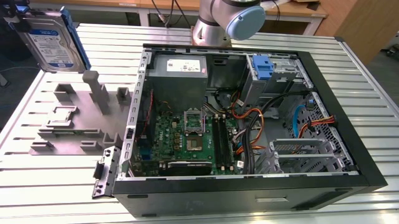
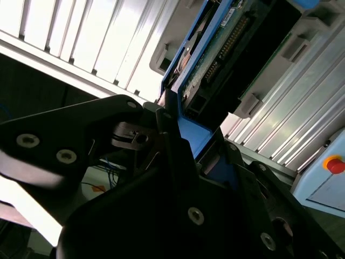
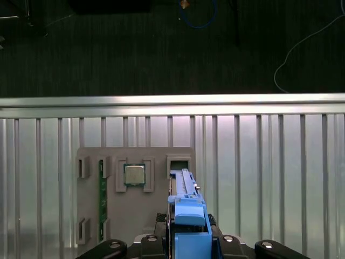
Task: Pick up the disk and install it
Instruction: 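Pick up the disk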
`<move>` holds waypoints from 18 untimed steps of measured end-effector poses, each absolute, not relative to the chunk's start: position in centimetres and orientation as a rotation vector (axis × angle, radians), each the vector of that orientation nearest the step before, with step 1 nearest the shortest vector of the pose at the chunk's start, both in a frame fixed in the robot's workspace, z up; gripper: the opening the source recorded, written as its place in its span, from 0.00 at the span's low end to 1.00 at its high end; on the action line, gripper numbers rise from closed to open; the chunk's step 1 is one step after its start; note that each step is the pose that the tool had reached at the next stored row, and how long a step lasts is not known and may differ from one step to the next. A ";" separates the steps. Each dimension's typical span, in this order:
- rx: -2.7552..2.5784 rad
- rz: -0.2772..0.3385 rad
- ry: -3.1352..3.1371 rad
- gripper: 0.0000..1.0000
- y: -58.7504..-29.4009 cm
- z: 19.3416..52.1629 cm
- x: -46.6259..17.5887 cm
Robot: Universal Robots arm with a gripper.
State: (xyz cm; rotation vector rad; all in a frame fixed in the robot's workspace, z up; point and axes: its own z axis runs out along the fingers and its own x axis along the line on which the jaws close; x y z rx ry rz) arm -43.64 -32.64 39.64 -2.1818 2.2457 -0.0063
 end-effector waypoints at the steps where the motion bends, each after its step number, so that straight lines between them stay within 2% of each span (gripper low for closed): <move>1: -2.182 -0.006 2.246 0.37 -32.6 39.7 -43.6; 18: -2.182 -0.006 2.246 0.37 -32.6 40.3 -43.6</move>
